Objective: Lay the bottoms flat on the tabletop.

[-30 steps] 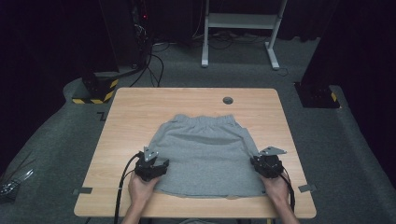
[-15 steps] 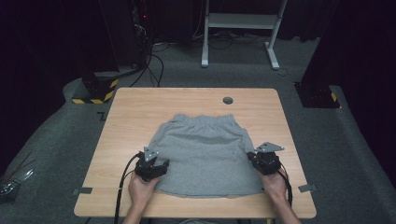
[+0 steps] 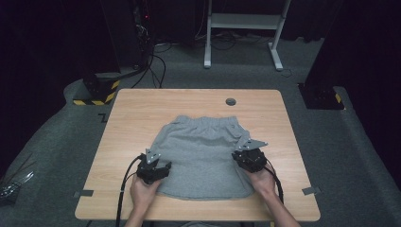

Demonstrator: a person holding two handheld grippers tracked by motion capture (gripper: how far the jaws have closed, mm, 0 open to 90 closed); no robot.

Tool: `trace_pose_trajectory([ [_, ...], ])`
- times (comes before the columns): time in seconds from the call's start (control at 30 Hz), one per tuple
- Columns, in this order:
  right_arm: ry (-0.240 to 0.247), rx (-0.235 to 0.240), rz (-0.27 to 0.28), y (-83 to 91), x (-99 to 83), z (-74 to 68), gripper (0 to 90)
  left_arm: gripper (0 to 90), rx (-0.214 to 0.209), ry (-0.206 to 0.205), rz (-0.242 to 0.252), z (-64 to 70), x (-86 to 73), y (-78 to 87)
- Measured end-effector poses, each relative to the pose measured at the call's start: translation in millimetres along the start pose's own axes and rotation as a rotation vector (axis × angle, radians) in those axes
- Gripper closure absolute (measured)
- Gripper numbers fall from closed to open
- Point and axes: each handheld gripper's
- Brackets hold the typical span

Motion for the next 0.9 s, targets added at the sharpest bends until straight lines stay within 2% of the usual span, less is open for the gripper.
trace_pose_trajectory([
  [0.07, -0.016, 0.001, 0.011, 2.0, -2.6, 2.5, 69.6, 36.8, 0.0, -0.001, 0.0, 0.0, 0.0, 0.0],
  [0.17, -0.058, -0.033, 0.066, 14.3, -5.9, 10.8, 62.3, 36.8, 0.001, -0.002, 0.0, -0.1, 0.1, 0.0],
  [0.23, -0.086, -0.056, 0.093, 20.6, -6.7, 17.1, 61.2, 36.8, 0.001, 0.0, 0.0, 0.0, 0.1, -0.1],
  [0.3, -0.11, -0.082, 0.095, 22.9, -7.4, 24.2, 60.8, 36.8, 0.001, -0.002, 0.0, -0.1, 0.1, 0.0],
  [0.43, -0.167, -0.149, 0.045, 13.1, -11.7, 40.5, 61.2, 36.8, 0.0, -0.001, 0.0, 0.0, 0.1, -0.1],
  [0.53, -0.201, -0.168, -0.015, -1.1, -16.3, 49.3, 61.5, 36.8, 0.0, -0.001, -0.001, -0.1, 0.1, -0.1],
  [0.6, -0.202, -0.159, -0.05, -10.0, -18.2, 51.3, 65.5, 36.8, 0.001, 0.0, 0.0, 0.0, 0.1, -0.2],
  [0.67, -0.181, -0.158, -0.063, -13.4, -18.3, 50.5, 72.5, 36.8, 0.001, 0.0, 0.0, 0.0, 0.2, -0.2],
  [0.73, -0.16, -0.169, -0.077, -13.0, -17.2, 49.9, 81.3, 36.9, 0.001, 0.003, 0.0, 0.2, 0.1, -0.1],
  [0.8, -0.127, -0.197, -0.095, -11.1, -17.1, 51.4, 83.0, 38.6, 0.0, 0.009, 0.002, 1.0, -0.6, 0.8],
  [0.83, -0.126, -0.225, -0.101, -8.6, -17.9, 54.4, 83.2, 40.6, 0.0, 0.007, 0.004, 1.2, -1.1, 1.5],
  [0.9, -0.167, -0.238, -0.086, -2.6, -20.3, 63.3, 82.9, 44.2, 0.0, 0.005, 0.008, 2.0, -2.1, 2.8],
])
Point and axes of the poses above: each handheld gripper's, and its own axes: y roughly backward along the jaws, x roughly out of its top, z roughly to its right, and after that the axes turned 7 degrees about x, right-handed
